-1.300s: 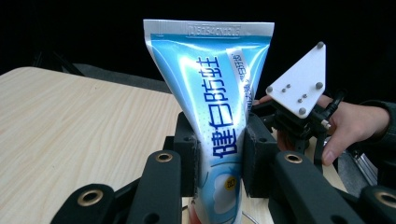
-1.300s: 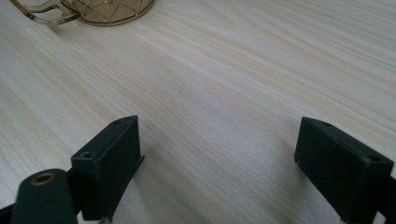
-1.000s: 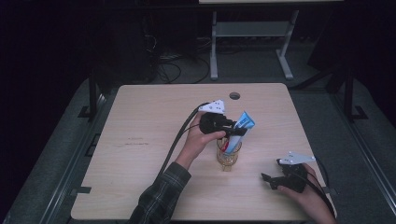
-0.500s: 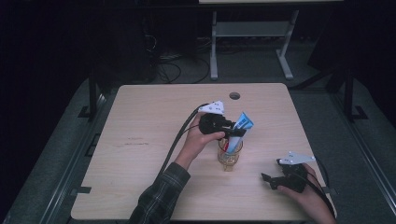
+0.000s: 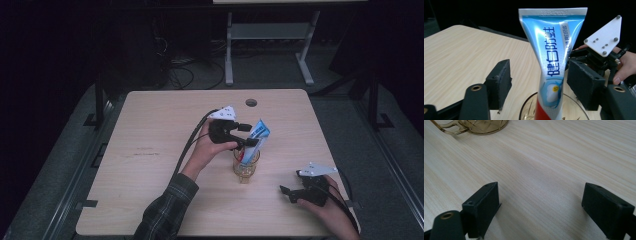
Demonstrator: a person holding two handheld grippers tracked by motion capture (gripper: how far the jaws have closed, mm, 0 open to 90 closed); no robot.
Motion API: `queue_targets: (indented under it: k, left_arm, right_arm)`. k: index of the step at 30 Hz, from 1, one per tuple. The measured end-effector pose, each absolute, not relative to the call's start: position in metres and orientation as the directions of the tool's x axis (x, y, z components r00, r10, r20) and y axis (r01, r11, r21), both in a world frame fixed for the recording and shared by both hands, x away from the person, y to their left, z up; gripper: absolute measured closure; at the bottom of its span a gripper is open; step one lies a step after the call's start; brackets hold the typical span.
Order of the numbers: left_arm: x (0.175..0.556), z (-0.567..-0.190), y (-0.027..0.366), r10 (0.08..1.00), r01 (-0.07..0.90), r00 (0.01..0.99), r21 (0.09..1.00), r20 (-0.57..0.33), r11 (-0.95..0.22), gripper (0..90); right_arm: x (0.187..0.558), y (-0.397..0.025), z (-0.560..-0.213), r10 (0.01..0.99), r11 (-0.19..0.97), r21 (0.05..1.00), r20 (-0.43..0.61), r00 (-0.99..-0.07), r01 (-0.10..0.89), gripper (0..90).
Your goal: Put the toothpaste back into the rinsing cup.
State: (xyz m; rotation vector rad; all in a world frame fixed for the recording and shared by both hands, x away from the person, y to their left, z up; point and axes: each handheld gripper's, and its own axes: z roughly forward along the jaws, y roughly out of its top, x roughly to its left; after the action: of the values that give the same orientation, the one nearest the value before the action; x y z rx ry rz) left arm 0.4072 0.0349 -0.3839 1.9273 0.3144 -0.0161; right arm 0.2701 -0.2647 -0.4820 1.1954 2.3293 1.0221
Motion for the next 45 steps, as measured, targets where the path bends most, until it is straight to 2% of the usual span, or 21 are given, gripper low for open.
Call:
queue_targets:
  k: [22,45]
  left_arm:
    - [0.377,-0.371,0.106,0.407,0.265,0.909,0.874,-0.087,-0.406,27.1]
    - [0.334,-0.386,0.18,0.516,0.313,0.855,0.854,-0.063,-0.415,26.4]
  right_arm:
    - [0.27,-0.265,-0.482,0.804,0.391,0.725,0.031,-0.594,0.568,13.5]
    - [0.27,-0.265,-0.482,0.804,0.39,0.725,0.032,-0.594,0.568,13.6]
